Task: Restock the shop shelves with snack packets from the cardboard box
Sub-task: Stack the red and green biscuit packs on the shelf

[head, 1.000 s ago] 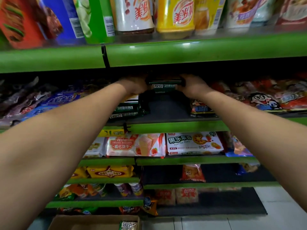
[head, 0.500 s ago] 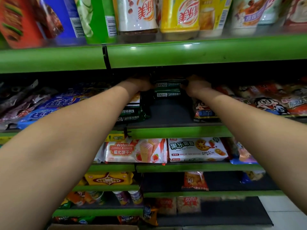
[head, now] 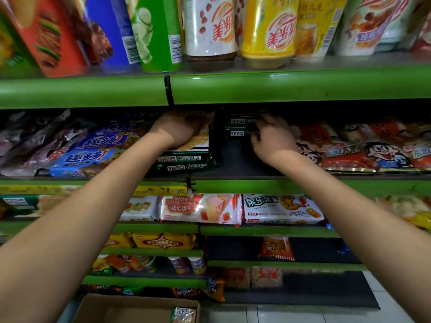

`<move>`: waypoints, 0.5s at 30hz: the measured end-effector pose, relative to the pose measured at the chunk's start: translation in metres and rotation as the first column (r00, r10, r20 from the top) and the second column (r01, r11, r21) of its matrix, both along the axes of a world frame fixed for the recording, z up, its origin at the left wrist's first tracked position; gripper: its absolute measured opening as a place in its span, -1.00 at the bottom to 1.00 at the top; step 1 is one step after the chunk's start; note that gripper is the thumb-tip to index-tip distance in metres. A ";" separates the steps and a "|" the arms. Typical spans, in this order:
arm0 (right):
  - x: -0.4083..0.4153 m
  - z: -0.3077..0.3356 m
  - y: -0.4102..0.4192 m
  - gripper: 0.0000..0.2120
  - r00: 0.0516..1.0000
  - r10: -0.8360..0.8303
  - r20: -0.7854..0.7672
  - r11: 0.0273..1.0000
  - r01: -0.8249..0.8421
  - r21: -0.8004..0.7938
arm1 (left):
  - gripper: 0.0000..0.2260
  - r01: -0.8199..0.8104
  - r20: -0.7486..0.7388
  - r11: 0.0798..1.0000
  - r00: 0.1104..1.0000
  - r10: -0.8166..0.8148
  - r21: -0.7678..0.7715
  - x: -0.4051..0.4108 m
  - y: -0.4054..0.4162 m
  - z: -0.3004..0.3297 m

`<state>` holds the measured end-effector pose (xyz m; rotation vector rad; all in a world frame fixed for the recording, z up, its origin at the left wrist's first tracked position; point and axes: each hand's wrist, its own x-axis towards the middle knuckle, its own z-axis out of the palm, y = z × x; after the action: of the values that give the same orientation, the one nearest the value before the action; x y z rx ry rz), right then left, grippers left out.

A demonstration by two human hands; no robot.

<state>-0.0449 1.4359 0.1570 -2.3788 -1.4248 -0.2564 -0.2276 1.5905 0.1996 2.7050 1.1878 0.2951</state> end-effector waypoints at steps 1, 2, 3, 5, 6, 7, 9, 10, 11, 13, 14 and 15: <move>-0.009 0.001 0.000 -0.62 0.999 0.023 -0.043 1.000 -0.023 0.003 | -0.50 -0.058 -0.007 0.998 0.998 0.058 -0.009 -0.012 0.002 -0.002; -0.018 0.002 0.001 -0.64 0.993 0.059 -0.099 0.998 -0.058 0.015 | -0.50 -0.118 -0.015 0.993 0.993 0.118 -0.019 -0.023 0.005 -0.005; -0.028 0.003 0.001 -0.66 0.982 0.100 -0.160 0.995 -0.095 0.041 | -0.51 -0.170 -0.020 0.985 0.985 0.170 -0.023 -0.034 0.007 -0.007; -0.050 0.006 0.003 -0.68 0.940 0.142 -0.309 0.988 -0.116 0.101 | -0.49 -0.261 0.014 0.964 0.965 0.262 -0.053 -0.055 0.011 -0.015; -0.061 0.008 0.005 -0.67 0.903 0.138 -0.407 0.988 -0.099 0.116 | -0.49 -0.300 0.047 0.948 0.951 0.306 -0.104 -0.064 0.012 -0.019; -0.071 0.011 0.007 -0.64 0.854 0.129 -0.504 0.990 -0.080 0.118 | -0.49 -0.321 0.080 0.933 0.938 0.337 -0.163 -0.071 0.010 -0.021; -0.087 0.015 0.013 -0.60 0.743 0.117 -0.660 0.992 -0.058 0.111 | -0.49 -0.316 0.127 0.914 0.926 0.355 -0.253 -0.079 0.007 -0.024; -0.092 0.014 0.016 -0.62 0.706 0.118 -0.698 0.993 -0.060 0.106 | -0.50 -0.304 0.147 0.912 0.924 0.352 -0.274 -0.080 0.005 -0.026; -0.097 0.013 0.019 -0.62 0.692 0.120 -0.711 0.992 -0.058 0.111 | -0.54 -0.289 0.169 0.914 0.923 0.345 -0.284 -0.081 0.002 -0.025; -0.102 0.010 0.021 -0.66 0.675 0.121 -0.728 0.988 -0.013 0.153 | -0.65 -0.248 0.256 0.920 0.909 0.330 -0.304 -0.080 -0.006 -0.025; -0.104 0.009 0.020 -0.68 0.648 0.133 -0.750 0.982 0.014 0.186 | -0.70 -0.222 0.314 0.919 0.892 0.326 -0.325 -0.079 -0.010 -0.025; -0.105 0.009 0.017 -0.68 0.613 0.151 -0.775 0.975 0.036 0.219 | -0.73 -0.192 0.365 0.918 0.874 0.321 -0.346 -0.079 -0.015 -0.024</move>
<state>-0.1503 1.4533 0.1656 -1.8465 -0.9513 0.5868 -0.3070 1.5757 0.1754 2.0806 1.3319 0.6364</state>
